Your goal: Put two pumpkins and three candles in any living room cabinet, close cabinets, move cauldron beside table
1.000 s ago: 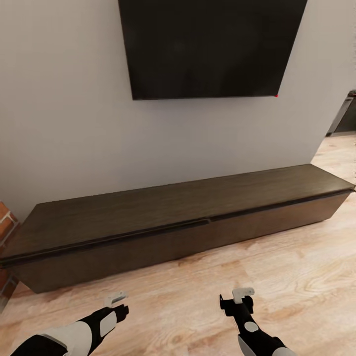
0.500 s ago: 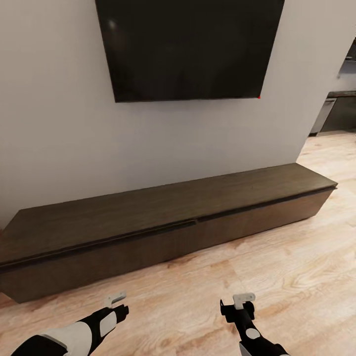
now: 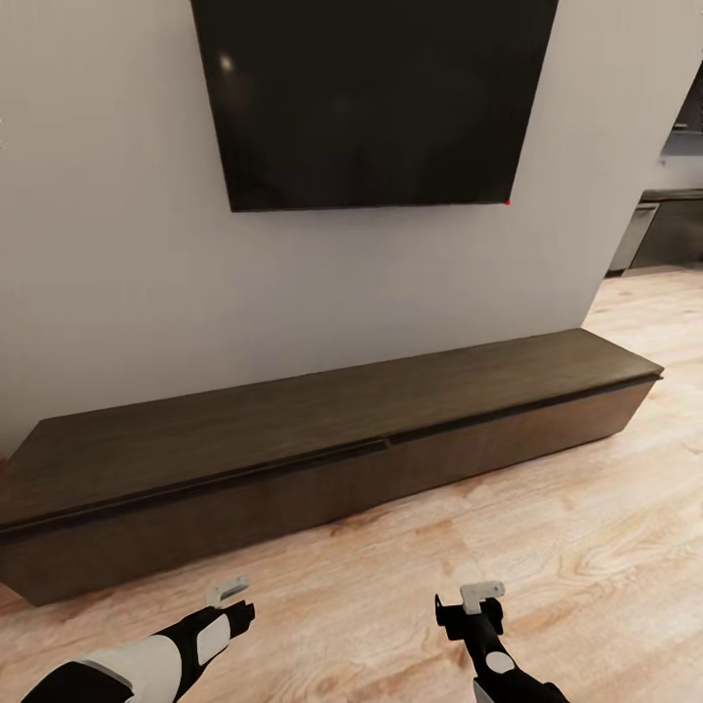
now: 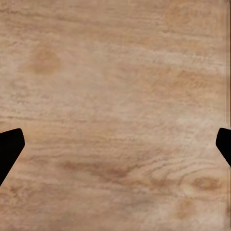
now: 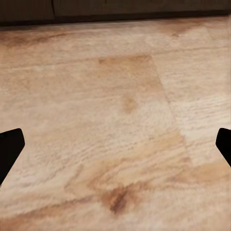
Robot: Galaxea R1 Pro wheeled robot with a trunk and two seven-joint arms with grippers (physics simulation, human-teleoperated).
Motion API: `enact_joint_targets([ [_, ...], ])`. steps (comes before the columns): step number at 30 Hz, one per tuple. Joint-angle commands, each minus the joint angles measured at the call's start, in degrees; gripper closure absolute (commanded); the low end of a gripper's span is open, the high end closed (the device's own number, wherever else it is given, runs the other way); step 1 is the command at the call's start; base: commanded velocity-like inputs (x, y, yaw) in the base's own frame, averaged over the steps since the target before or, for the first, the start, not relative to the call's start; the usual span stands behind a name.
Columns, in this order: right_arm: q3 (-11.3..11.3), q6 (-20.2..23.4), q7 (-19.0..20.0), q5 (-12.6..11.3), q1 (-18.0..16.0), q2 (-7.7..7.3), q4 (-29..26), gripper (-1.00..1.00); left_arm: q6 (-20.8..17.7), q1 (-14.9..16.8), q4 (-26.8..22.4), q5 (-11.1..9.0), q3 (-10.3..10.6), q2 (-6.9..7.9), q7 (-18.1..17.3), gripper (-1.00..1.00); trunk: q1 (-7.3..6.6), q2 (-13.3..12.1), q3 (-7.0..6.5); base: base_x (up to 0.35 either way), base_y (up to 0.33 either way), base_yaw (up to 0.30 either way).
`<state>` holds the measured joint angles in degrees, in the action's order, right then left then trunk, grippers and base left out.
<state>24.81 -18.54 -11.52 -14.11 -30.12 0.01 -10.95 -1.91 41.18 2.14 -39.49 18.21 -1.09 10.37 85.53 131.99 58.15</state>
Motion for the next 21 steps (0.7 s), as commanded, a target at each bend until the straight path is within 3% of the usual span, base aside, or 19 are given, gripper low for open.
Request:
enact_joint_targets([
  [1, 0.5, -0.19, -0.26, -0.48, -0.04, -0.01, 0.05, -1.0, -0.17, 0.05, 0.06, -0.32, 0.46, 0.03, 0.09, -1.0, -0.23, -0.38, -0.23, 0.0, 0.0, 0.0],
  [12, 0.5, -0.18, -0.26, -0.48, -0.02, -0.01, -0.01, -1.0, -0.29, 0.06, 0.06, -0.32, 0.43, 0.12, 0.23, -1.0, -2.64, -4.79, -2.7, 0.0, 0.0, -0.009],
  [18, 0.48, -0.18, -0.25, -0.48, -0.02, -0.01, 0.02, -1.0, -0.24, 0.04, 0.06, -0.32, 0.43, 0.07, 0.26, -1.0, -3.96, -7.2, -4.09, 0.0, 0.0, -0.18],
  [21, 0.5, -0.24, -0.21, -0.48, -0.02, -0.01, 0.0, -1.0, -0.16, 0.05, 0.06, -0.32, 0.43, 0.05, 0.27, -1.0, -3.96, -7.2, -4.28, 0.0, 0.0, -0.217],
])
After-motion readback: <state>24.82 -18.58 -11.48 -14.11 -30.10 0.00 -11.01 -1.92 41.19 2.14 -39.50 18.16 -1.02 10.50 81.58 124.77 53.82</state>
